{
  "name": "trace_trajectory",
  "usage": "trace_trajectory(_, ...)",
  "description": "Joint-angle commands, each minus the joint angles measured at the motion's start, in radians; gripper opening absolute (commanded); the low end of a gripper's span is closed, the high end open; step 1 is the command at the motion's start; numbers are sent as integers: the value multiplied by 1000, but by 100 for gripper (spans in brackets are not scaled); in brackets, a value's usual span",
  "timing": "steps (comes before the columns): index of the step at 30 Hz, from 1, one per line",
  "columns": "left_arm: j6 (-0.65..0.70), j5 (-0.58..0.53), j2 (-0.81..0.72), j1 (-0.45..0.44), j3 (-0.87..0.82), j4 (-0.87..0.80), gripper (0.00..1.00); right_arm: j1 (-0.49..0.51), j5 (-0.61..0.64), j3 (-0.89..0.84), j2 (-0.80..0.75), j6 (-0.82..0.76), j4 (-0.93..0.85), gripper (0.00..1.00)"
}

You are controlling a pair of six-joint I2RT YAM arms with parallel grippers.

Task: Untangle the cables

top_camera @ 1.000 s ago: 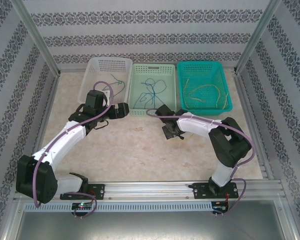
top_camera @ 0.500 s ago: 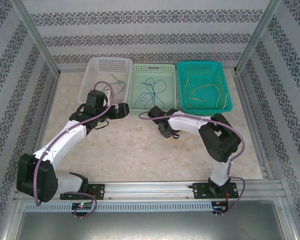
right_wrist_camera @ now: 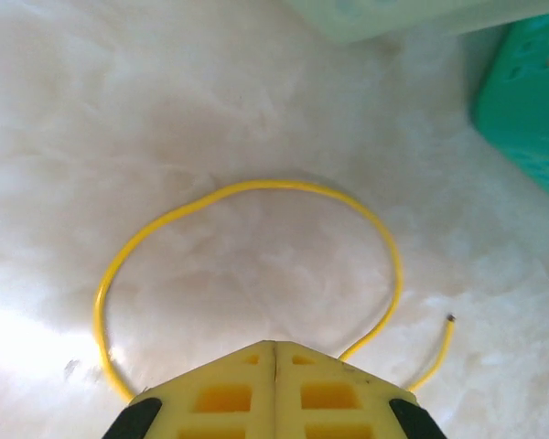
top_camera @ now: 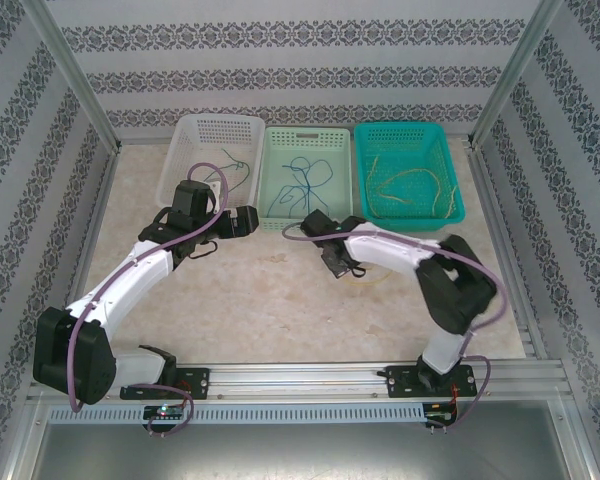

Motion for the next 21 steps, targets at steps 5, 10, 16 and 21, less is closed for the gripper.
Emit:
trace_trajectory(5,9,152,-3,8,2,79,100,-55,-296,29,-358,-18,58,0)
trace_trajectory(10,27,228,26,-43,40,96,100,-131,-535,116,-473,25,83,0)
trace_trajectory(16,41,317,51,-108,72,144,100,-208,-731,200,-540,86,129,0)
trace_trajectory(21,49,357,98,-182,106,181,100,-255,-794,213,-577,141,200,0)
